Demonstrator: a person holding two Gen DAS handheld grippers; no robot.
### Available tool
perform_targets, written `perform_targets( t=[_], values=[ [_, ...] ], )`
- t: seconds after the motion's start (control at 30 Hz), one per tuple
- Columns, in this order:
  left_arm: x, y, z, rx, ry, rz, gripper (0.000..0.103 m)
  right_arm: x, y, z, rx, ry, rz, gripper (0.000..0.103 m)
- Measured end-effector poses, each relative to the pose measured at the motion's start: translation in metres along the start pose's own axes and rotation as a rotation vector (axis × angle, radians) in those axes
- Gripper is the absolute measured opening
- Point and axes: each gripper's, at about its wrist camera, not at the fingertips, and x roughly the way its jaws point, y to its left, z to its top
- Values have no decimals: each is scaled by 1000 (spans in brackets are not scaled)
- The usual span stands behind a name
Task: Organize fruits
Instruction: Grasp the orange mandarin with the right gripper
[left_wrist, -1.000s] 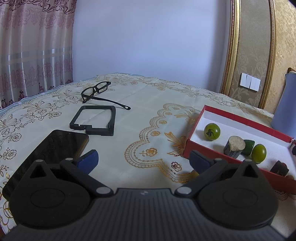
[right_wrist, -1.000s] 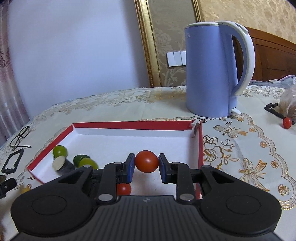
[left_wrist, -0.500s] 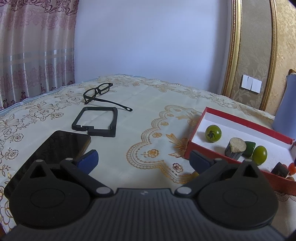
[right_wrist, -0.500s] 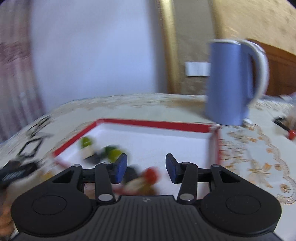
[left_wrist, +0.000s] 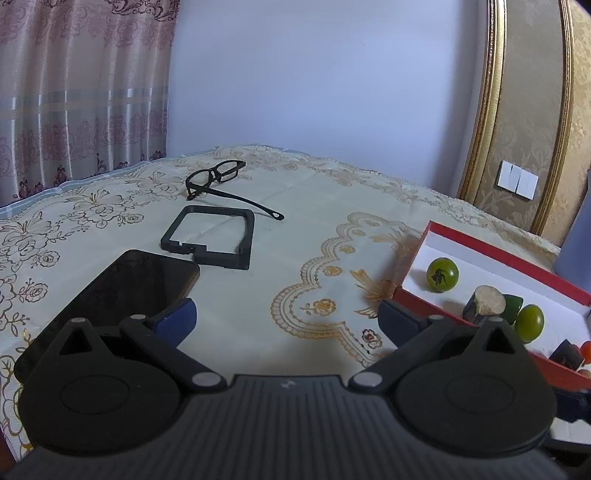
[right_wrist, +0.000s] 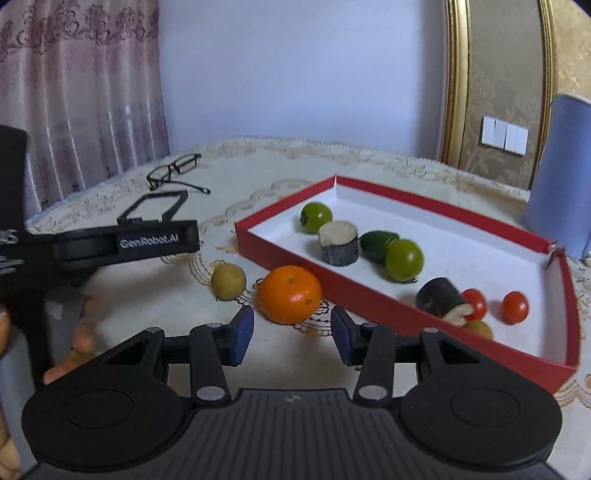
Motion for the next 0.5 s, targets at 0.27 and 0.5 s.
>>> perform_targets(
  t=[0.27,0.5],
  values=[
    [-1,0,0,1,5,-13,103,25,6,8,14,41,-44,45],
    [1,1,1,-5,13,-24,103,42,10,11,9,60,-65,44]
  ],
)
